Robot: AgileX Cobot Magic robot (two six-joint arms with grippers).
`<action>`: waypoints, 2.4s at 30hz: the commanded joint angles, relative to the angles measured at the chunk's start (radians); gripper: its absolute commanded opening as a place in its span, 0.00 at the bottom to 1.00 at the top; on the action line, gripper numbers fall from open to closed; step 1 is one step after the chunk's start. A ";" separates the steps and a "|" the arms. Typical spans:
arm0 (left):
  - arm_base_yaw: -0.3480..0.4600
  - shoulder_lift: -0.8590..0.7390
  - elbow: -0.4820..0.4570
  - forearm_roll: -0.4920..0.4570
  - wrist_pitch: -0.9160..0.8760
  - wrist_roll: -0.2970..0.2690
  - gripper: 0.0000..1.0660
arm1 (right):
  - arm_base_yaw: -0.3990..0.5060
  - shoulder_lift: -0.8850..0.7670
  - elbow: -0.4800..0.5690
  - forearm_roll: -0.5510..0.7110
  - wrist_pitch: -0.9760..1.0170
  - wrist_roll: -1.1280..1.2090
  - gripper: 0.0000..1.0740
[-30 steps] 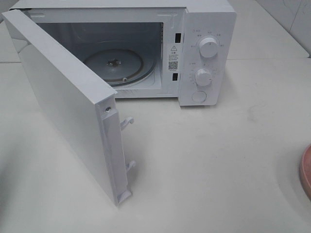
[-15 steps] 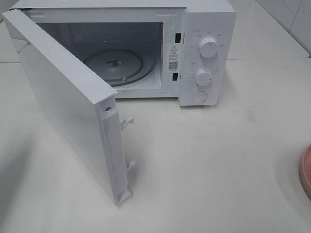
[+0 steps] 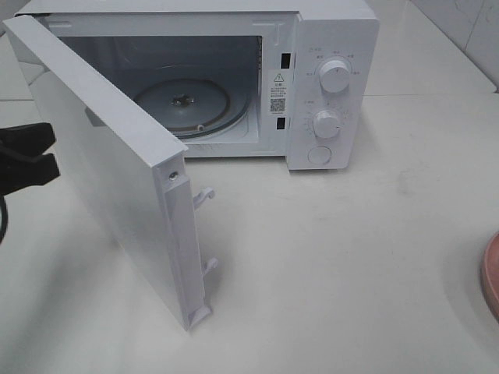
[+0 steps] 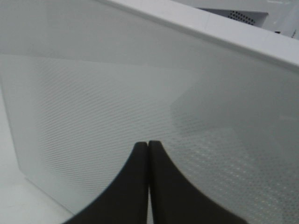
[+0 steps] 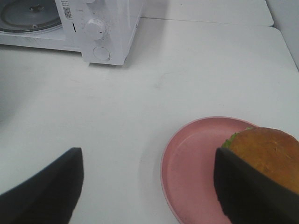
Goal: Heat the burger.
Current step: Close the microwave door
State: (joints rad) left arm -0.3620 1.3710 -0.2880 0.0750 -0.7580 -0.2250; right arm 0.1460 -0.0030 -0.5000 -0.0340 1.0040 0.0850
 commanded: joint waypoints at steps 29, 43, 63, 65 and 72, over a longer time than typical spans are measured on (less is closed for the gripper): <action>-0.389 0.380 -0.540 -0.504 0.070 0.366 0.00 | -0.006 -0.030 0.002 0.002 -0.007 -0.007 0.70; -0.389 0.540 -0.767 -0.621 0.125 0.411 0.00 | -0.006 -0.030 0.002 0.002 -0.007 -0.007 0.70; -0.360 0.618 -0.964 -0.730 0.204 0.564 0.00 | -0.006 -0.030 0.002 0.002 -0.007 -0.007 0.70; -0.361 0.616 -0.964 -0.730 0.219 0.567 0.00 | -0.006 -0.030 0.002 0.002 -0.007 -0.007 0.70; -0.395 0.544 -0.935 -0.724 0.451 0.586 0.00 | -0.006 -0.030 0.002 0.002 -0.007 -0.007 0.70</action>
State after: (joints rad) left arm -0.7510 1.9550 -1.2340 -0.6370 -0.3540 0.3520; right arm 0.1460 -0.0030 -0.5000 -0.0340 1.0040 0.0850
